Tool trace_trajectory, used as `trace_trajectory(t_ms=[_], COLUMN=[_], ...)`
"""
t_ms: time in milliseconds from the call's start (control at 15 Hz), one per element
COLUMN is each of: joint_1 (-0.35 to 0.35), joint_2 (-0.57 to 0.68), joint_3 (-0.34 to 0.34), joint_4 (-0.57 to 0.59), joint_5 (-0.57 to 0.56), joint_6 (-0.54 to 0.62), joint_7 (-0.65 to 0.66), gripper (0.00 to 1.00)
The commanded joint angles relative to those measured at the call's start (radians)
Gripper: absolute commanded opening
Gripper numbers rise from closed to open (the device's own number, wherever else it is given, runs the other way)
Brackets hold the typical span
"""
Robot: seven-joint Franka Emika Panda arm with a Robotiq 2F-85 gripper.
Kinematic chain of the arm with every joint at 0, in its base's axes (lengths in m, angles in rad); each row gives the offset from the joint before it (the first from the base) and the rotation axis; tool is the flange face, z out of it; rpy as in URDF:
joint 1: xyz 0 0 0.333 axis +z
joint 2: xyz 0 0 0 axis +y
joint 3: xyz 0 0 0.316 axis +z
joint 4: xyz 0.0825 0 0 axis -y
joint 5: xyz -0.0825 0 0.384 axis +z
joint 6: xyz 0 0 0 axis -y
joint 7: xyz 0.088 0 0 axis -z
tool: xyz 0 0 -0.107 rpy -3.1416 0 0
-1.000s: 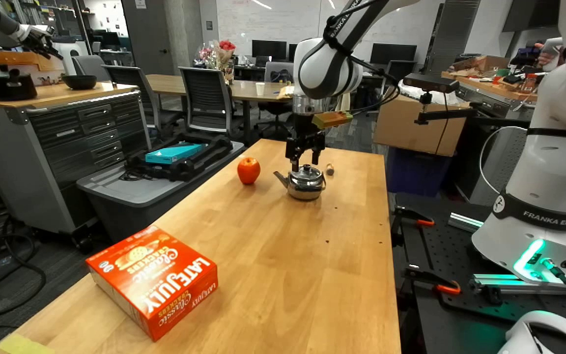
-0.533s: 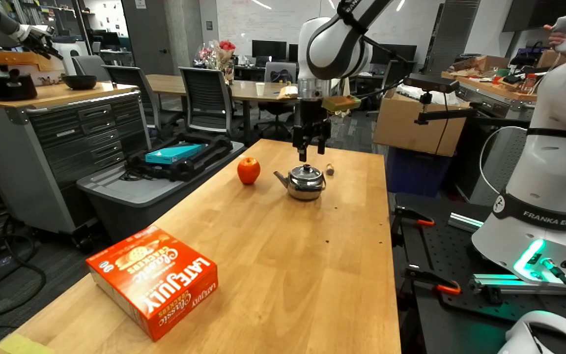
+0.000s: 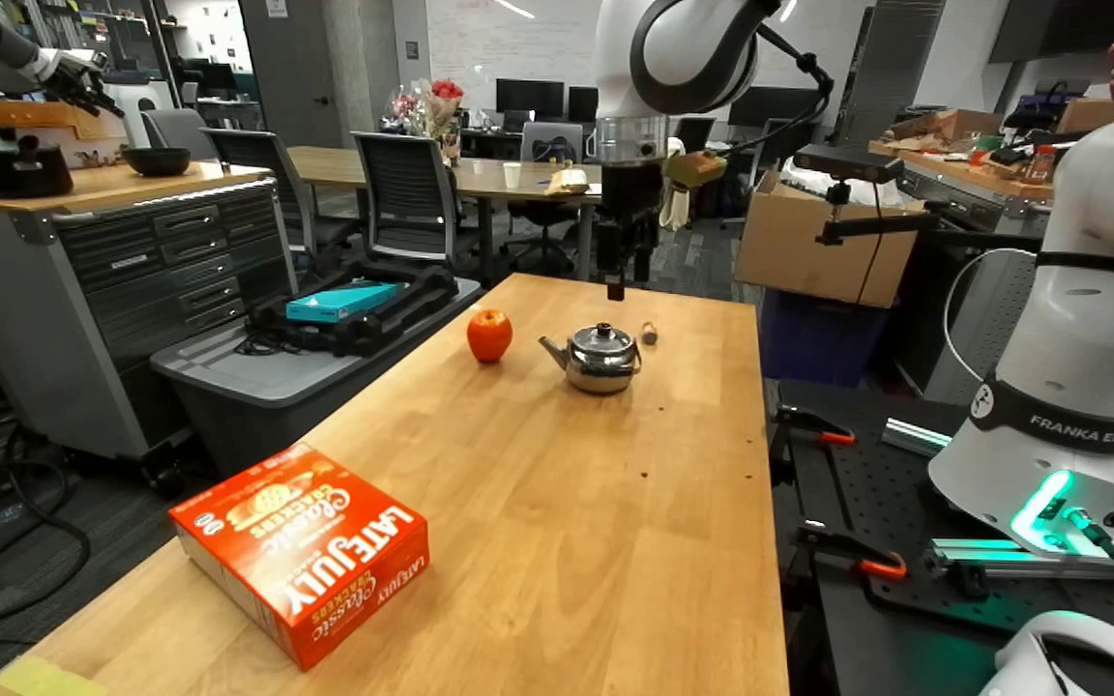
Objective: Pick up the lid and put it on the kettle
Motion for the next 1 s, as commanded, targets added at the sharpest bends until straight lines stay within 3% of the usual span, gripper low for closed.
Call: trace_trajectory(t_ms=[0,200,267,933], joint_1=[0.019,0.030,0.025,0.026], joint_2=[-0.077,-0.097,-0.046,-0.043], joint_3=[0.021,0.033,0.029,0.030], joint_4=[-0.083,-0.137,-0.084,-0.092], joint_5=[-0.056,-0.065,-0.047,-0.047], joint_6=[0.004,0.010,-0.001,0.000], joint_7=[-0.057,-0.107,-0.067,-0.069], gripper=[1.00,1.00,1.00,1.00])
